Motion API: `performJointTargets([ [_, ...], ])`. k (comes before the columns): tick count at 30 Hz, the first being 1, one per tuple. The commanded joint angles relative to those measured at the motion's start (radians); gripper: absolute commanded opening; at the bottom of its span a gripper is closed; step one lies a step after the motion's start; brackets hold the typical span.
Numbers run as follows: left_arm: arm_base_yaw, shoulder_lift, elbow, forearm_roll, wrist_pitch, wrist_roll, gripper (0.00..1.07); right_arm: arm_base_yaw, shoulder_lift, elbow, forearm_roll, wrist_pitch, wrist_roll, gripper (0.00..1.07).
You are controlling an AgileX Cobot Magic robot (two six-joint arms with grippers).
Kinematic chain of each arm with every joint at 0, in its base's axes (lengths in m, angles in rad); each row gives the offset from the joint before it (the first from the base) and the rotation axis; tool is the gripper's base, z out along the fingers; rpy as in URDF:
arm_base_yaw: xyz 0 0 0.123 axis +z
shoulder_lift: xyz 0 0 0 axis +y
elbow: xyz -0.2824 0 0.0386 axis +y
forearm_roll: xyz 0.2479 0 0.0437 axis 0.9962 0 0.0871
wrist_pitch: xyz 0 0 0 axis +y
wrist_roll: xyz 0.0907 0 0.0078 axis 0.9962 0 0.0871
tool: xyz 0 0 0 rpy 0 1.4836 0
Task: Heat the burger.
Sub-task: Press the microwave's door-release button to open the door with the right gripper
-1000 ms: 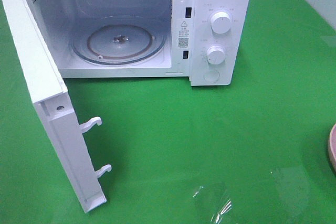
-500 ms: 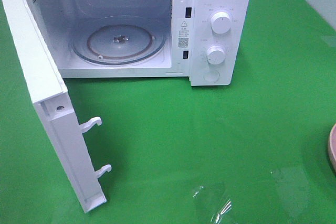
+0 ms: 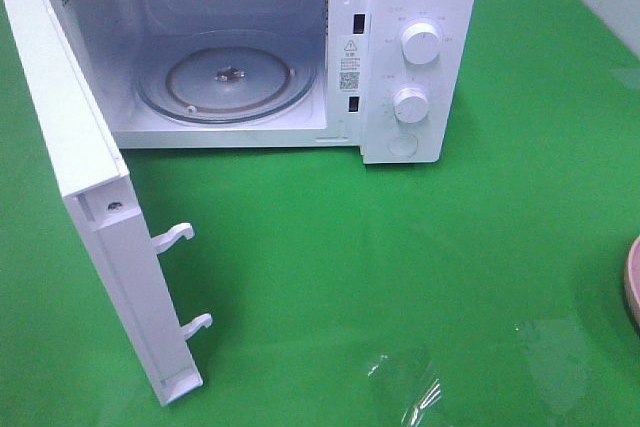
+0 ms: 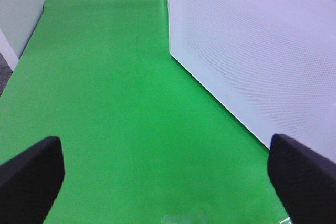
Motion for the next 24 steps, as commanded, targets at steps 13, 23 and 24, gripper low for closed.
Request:
performJointTargets([
  [13, 0.001, -0.019, 0.002, 0.006, -0.001, -0.019, 0.98, -0.008, -0.026, 0.003, -0.001, -0.009, -0.013, 0.76],
  [23, 0.001, -0.019, -0.039, 0.057, -0.061, -0.051, 0.92, -0.008, -0.026, 0.003, -0.001, -0.009, -0.013, 0.76],
  [24, 0.001, -0.018, -0.048, 0.075, -0.105, -0.05, 0.83, -0.008, -0.026, 0.003, -0.001, -0.009, -0.013, 0.76],
])
